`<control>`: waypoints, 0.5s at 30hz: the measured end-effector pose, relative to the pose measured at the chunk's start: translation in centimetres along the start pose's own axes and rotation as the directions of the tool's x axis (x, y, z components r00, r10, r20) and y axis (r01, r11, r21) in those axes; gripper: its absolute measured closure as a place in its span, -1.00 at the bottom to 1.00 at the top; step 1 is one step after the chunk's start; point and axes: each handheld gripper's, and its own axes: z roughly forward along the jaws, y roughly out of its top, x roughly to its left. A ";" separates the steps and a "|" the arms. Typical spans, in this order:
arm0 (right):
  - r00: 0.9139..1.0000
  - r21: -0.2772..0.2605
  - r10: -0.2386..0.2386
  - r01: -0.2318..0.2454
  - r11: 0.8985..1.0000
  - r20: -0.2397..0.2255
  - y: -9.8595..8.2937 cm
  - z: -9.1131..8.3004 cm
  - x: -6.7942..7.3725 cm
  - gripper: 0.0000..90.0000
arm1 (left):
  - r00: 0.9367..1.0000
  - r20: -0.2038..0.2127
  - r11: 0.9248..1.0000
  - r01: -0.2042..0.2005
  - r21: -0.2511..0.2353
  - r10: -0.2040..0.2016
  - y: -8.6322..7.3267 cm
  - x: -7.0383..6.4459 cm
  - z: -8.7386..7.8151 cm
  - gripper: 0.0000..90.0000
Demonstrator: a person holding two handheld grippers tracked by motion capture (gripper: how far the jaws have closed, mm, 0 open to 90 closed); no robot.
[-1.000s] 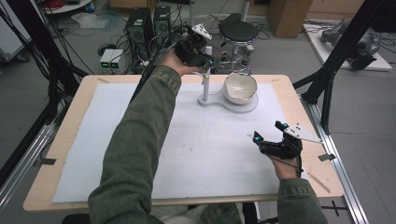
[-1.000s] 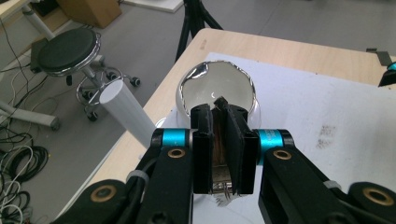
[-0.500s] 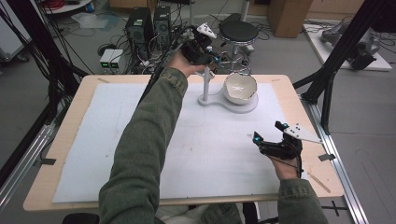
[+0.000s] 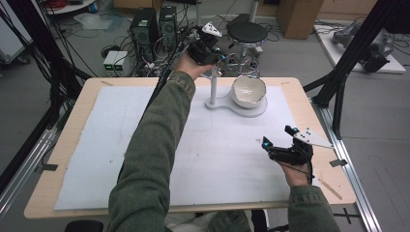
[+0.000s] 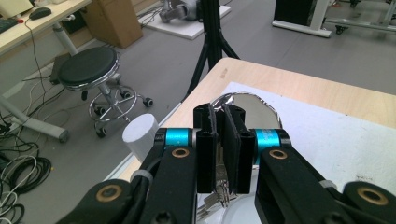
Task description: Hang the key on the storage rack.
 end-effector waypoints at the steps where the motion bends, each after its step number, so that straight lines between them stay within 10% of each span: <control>1: 1.000 -0.001 -0.004 0.004 1.000 0.001 0.0 0.0 0.0 -0.99 | 1.000 -0.003 1.000 -0.003 -0.003 0.003 0.0 -0.1 0.0 0.86; 15: 1.000 -0.001 -0.004 0.004 1.000 0.007 0.0 -0.2 -0.2 -0.99 | 0.997 -0.064 0.997 -0.043 0.059 0.047 -0.7 -0.3 0.2 0.85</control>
